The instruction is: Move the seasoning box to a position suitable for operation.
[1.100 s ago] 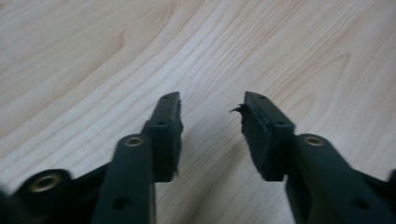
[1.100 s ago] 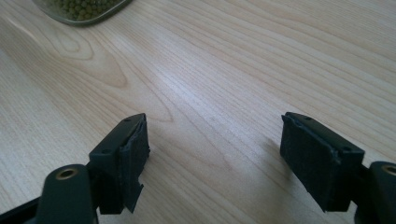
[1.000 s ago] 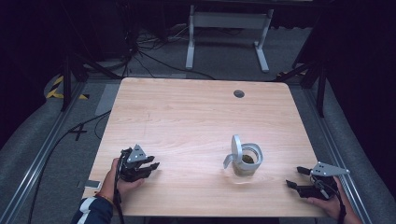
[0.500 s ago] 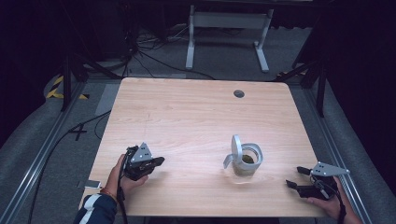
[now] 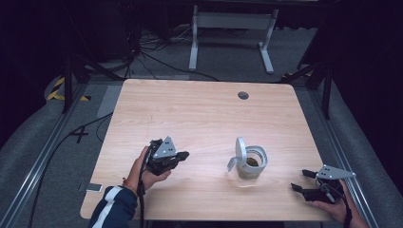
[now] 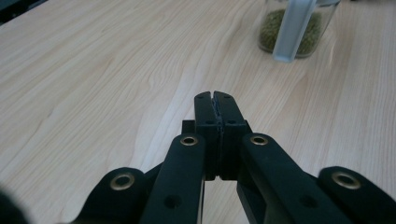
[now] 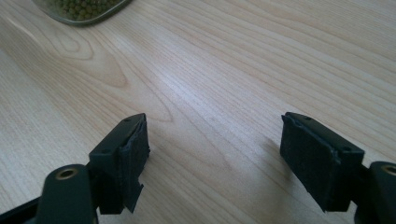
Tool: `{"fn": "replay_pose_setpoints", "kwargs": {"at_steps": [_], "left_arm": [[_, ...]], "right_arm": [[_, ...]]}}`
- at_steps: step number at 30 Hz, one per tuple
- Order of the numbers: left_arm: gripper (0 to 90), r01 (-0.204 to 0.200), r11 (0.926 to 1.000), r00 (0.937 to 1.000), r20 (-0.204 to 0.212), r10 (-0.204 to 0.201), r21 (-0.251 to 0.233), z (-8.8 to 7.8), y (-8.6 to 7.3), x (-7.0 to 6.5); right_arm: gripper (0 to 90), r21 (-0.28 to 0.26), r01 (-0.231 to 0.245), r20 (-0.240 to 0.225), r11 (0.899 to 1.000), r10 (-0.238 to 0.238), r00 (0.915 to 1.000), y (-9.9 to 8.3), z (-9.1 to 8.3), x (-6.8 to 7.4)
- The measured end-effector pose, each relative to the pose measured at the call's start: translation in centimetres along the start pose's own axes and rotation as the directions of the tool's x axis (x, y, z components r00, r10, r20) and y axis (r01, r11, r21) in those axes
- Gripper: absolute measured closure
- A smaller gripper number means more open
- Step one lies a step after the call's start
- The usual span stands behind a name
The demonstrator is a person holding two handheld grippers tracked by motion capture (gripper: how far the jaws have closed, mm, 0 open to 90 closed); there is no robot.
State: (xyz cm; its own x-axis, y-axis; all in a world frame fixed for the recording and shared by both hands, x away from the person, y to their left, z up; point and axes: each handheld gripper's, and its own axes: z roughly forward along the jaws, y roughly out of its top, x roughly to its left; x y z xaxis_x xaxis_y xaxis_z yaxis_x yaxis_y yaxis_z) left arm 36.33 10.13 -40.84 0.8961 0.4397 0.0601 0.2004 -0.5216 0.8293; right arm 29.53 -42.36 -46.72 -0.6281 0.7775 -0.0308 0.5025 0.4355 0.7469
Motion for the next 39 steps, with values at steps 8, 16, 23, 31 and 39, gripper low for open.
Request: {"fn": "replay_pose_setpoints", "kwargs": {"at_steps": [8,16,23,31,39], "left_arm": [[89.8,-0.069,0.9973,0.997,0.034,0.069,-0.024,2.1,3.5,-0.9],[89.8,-0.117,0.9919,0.9908,0.062,0.12,-0.049,4.1,6.8,-2.0],[89.7,-0.146,0.9877,0.9852,0.082,0.15,-0.055,5.3,8.8,-2.6],[89.5,-0.149,0.9861,0.9833,0.094,0.156,-0.073,6.2,10.3,-3.0],[89.4,-0.174,0.9811,0.9779,0.103,0.182,-0.084,7.1,11.5,-3.7]], "right_arm": [[23.8,0.0,0.0,0.0,1.0,0.0,1.0,0.0,0.0,0.0],[23.8,-0.001,-0.001,-0.001,1.0,0.001,1.0,0.0,0.0,0.0],[23.7,-0.001,-0.001,-0.001,1.0,0.001,1.0,0.0,0.0,0.0],[23.7,-0.001,0.0,-0.001,1.0,0.0,1.0,0.0,0.0,0.0],[23.8,-0.001,0.0,-0.001,1.0,0.0,1.0,0.0,0.0,0.0]]}}
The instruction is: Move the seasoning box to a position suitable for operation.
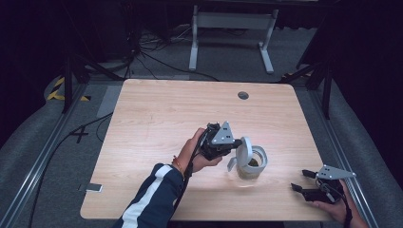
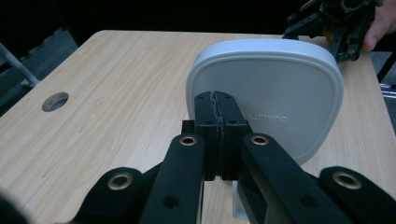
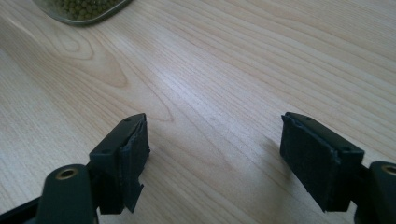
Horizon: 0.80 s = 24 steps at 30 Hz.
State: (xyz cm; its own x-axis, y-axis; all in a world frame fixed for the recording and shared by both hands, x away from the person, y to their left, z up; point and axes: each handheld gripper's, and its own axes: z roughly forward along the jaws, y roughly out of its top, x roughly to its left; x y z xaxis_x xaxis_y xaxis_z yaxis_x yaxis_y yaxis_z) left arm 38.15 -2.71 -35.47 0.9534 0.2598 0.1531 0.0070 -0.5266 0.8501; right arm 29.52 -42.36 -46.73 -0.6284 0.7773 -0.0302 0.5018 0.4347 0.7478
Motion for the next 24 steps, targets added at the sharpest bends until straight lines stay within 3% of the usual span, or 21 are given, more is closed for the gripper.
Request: {"fn": "replay_pose_setpoints", "kwargs": {"at_steps": [8,11,13,24], "left_arm": [[88.9,-0.016,0.9999,0.9997,0.018,0.016,-0.004,1.1,0.8,-0.3],[88.3,-0.044,0.9989,0.999,-0.001,0.044,0.014,1.2,1.0,-0.3],[88.4,-0.029,0.9995,0.9996,-0.001,0.029,0.011,1.2,0.9,-0.3],[86.5,-0.029,0.9994,0.9995,-0.016,0.029,0.018,0.2,0.5,0.2]], "right_arm": [[23.8,-0.001,0.003,-0.001,1.0,-0.003,1.0,0.0,0.0,0.0],[23.8,-0.001,0.003,-0.001,1.0,-0.003,1.0,0.0,0.0,0.0],[23.8,-0.001,0.003,-0.001,1.0,-0.003,1.0,0.0,0.0,0.0],[23.8,0.001,0.003,-0.003,1.0,-0.003,1.0,0.0,0.0,0.0]]}}
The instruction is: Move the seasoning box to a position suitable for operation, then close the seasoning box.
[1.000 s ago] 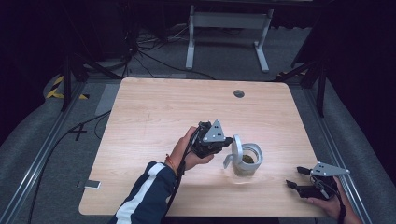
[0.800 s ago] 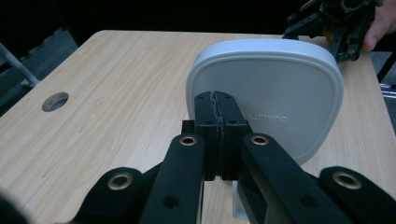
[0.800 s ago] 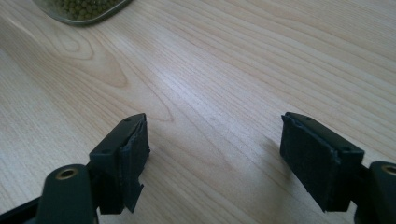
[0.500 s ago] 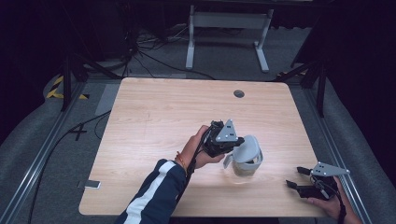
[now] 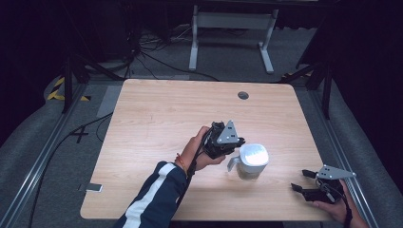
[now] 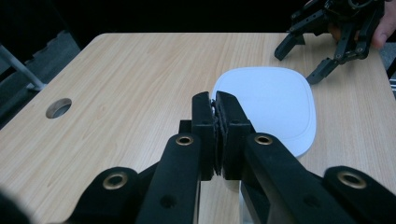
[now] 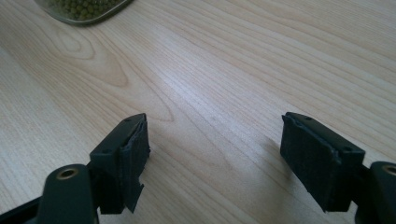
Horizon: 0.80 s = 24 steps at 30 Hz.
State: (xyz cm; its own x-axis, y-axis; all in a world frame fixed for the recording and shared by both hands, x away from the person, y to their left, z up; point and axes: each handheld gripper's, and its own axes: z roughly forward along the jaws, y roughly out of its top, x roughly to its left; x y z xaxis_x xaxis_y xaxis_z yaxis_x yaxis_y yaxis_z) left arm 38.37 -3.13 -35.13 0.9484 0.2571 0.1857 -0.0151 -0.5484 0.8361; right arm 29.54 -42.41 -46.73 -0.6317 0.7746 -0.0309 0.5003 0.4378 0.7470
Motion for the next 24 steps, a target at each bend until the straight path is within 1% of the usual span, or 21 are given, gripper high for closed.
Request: {"fn": "replay_pose_setpoints", "kwargs": {"at_steps": [1,4,5,7,8,9,10,11,12,13,15,16,18,19,20,21,22,23,24], "left_arm": [[85.6,-0.01,0.9999,0.9999,-0.004,0.01,0.006,-0.2,0.0,0.1],[84.5,-0.002,0.9999,1.0,-0.009,0.002,0.013,-0.7,-0.3,0.3],[84.1,0.002,0.9998,0.9998,-0.021,-0.001,0.018,-1.0,-0.6,0.4],[83.6,0.006,0.9999,0.9998,-0.02,-0.006,0.015,-1.2,-0.7,0.5],[83.3,0.009,0.9998,0.9995,-0.031,-0.008,0.02,-1.5,-0.9,0.6],[82.8,0.007,0.9997,0.9994,-0.033,-0.007,0.023,-1.8,-1.1,0.7],[82.4,0.008,0.9993,0.9991,-0.043,-0.007,0.036,-2.0,-1.3,0.7],[82.0,0.003,0.9993,0.9988,-0.049,-0.001,0.038,-2.2,-1.6,0.8],[81.6,0.016,0.9988,0.9985,-0.053,-0.013,0.047,-2.6,-1.9,0.8],[81.1,0.005,0.9986,0.9979,-0.064,-0.001,0.053,-2.9,-2.1,0.8],[78.4,0.022,0.9978,0.9972,-0.073,-0.018,0.062,-3.6,-2.7,0.8],[77.0,0.013,0.9974,0.9968,-0.08,-0.008,0.071,-3.9,-2.9,0.9],[71.9,0.02,0.9943,0.9948,-0.102,-0.009,0.105,-4.6,-3.8,0.9],[69.3,0.027,0.992,0.9936,-0.112,-0.013,0.123,-5.2,-4.7,0.9],[64.4,0.037,0.9892,0.992,-0.125,-0.019,0.142,-5.6,-5.3,0.9],[61.5,0.048,0.9847,0.9899,-0.14,-0.025,0.167,-6.1,-6.2,1.0],[56.4,0.048,0.9847,0.9899,-0.14,-0.025,0.167,-6.1,-6.2,1.0],[56.4,0.056,0.9808,0.987,-0.158,-0.027,0.187,-6.7,-7.1,0.9],[53.1,0.062,0.9765,0.984,-0.176,-0.025,0.206,-7.2,-8.0,0.8]], "right_arm": [[23.8,0.0,0.001,0.0,1.0,-0.001,1.0,0.0,0.0,0.0],[23.8,0.0,0.0,0.0,1.0,0.0,1.0,0.0,0.0,0.0],[23.8,0.0,0.0,0.0,1.0,0.0,1.0,0.0,0.0,0.0],[23.8,0.0,0.0,0.0,1.0,0.0,1.0,0.0,0.0,0.0],[23.8,0.001,-0.001,0.0,1.0,0.001,1.0,0.0,0.0,0.0],[23.7,-0.002,0.0,0.001,1.0,0.0,1.0,0.0,0.0,0.0],[23.7,-0.002,0.0,0.001,1.0,0.0,1.0,0.0,0.0,0.0],[23.8,-0.002,0.0,0.001,1.0,0.0,1.0,0.0,0.0,0.0],[23.8,-0.002,0.0,0.001,1.0,0.0,1.0,0.0,0.0,0.0],[23.7,-0.001,-0.002,0.001,1.0,0.002,1.0,0.0,0.0,0.0],[23.6,0.001,-0.002,0.002,1.0,0.002,1.0,0.0,0.0,0.0],[23.5,0.0,-0.001,0.002,1.0,0.001,1.0,0.0,0.0,0.0],[23.5,0.001,-0.002,0.002,1.0,0.002,1.0,0.0,0.0,0.0],[23.6,0.001,-0.002,0.002,1.0,0.002,1.0,0.0,0.0,0.0],[23.6,0.001,-0.002,0.002,1.0,0.002,1.0,0.0,0.0,0.0],[23.5,0.001,-0.003,0.002,1.0,0.003,1.0,0.0,0.0,0.0],[23.5,0.001,-0.003,0.002,1.0,0.003,1.0,0.0,0.0,0.0],[23.5,0.001,-0.002,0.002,1.0,0.002,1.0,0.0,0.0,0.0],[23.5,0.001,-0.002,0.002,1.0,0.002,1.0,0.0,0.0,0.0]]}}
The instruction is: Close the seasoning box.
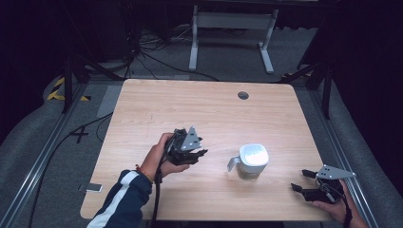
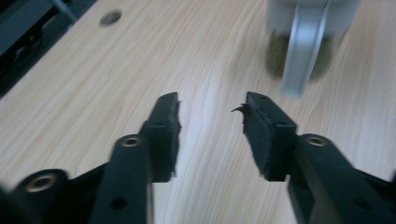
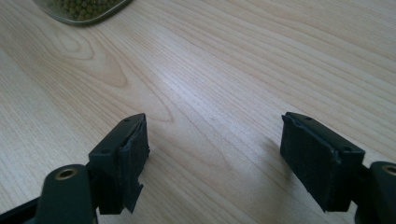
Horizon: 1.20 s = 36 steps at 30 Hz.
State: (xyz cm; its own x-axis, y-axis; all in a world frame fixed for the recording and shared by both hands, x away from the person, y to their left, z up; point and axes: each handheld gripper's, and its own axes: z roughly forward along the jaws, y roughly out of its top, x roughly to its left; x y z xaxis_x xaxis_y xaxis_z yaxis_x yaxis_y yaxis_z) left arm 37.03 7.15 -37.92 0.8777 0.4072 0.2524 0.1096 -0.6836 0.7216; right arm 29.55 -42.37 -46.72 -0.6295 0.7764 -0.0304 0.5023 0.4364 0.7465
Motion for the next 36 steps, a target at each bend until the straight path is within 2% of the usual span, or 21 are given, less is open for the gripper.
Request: {"fn": "replay_pose_setpoints", "kwargs": {"at_steps": [2,4,7,12,14,20,22,24,25,26,27,36], "left_arm": [[45.6,0.02,0.9988,0.9996,-0.02,-0.019,0.045,-0.7,-2.0,0.1],[44.3,0.047,0.9963,0.9982,-0.042,-0.044,0.072,-1.4,-3.8,0.2],[40.5,0.094,0.9918,0.9942,-0.061,-0.088,0.087,-2.3,-6.1,0.1],[35.7,0.127,0.9833,0.989,-0.092,-0.115,0.131,-3.0,-9.8,-0.3],[32.5,0.177,0.9759,0.9826,-0.081,-0.167,0.128,-3.3,-11.4,-0.4],[25.2,0.26,0.9572,0.9646,-0.08,-0.251,0.127,-3.6,-15.2,-0.7],[22.6,0.31,0.9457,0.9505,-0.056,-0.306,0.098,-3.6,-16.3,-0.7],[19.4,0.349,0.9342,0.937,-0.044,-0.347,0.073,-3.8,-17.1,-0.5],[18.0,0.359,0.9308,0.9332,-0.042,-0.357,0.067,-3.8,-17.4,-0.4],[17.5,0.375,0.9244,0.9268,-0.038,-0.374,0.067,-3.9,-17.5,-0.3],[17.1,0.383,0.9214,0.9237,-0.047,-0.38,0.067,-3.9,-17.6,-0.4],[15.7,0.384,0.9206,0.923,-0.049,-0.382,0.069,-3.9,-17.6,-0.3]], "right_arm": [[23.5,-0.001,0.001,0.001,1.0,-0.001,1.0,0.0,0.0,0.0],[23.5,0.0,-0.001,0.002,1.0,0.001,1.0,0.0,0.0,0.0],[23.5,-0.002,-0.002,0.003,1.0,0.002,1.0,0.0,0.0,0.0],[23.5,-0.001,-0.001,0.003,1.0,0.001,1.0,0.0,0.0,0.0],[23.6,-0.002,-0.002,0.003,1.0,0.002,1.0,0.0,0.0,0.0],[23.6,-0.002,0.0,0.005,1.0,0.0,1.0,0.0,0.0,0.0],[23.6,-0.002,0.0,0.005,1.0,0.0,1.0,0.0,0.0,0.0],[23.6,-0.002,-0.001,0.006,1.0,0.001,1.0,0.0,0.0,0.0],[23.6,-0.002,-0.001,0.007,1.0,0.001,1.0,-0.1,0.0,0.1],[23.6,-0.002,-0.002,0.007,1.0,0.002,1.0,-0.1,0.0,0.1],[23.6,-0.002,-0.002,0.007,1.0,0.002,1.0,-0.1,0.0,0.1],[23.6,-0.002,-0.002,0.007,1.0,0.002,1.0,0.0,0.0,0.1]]}}
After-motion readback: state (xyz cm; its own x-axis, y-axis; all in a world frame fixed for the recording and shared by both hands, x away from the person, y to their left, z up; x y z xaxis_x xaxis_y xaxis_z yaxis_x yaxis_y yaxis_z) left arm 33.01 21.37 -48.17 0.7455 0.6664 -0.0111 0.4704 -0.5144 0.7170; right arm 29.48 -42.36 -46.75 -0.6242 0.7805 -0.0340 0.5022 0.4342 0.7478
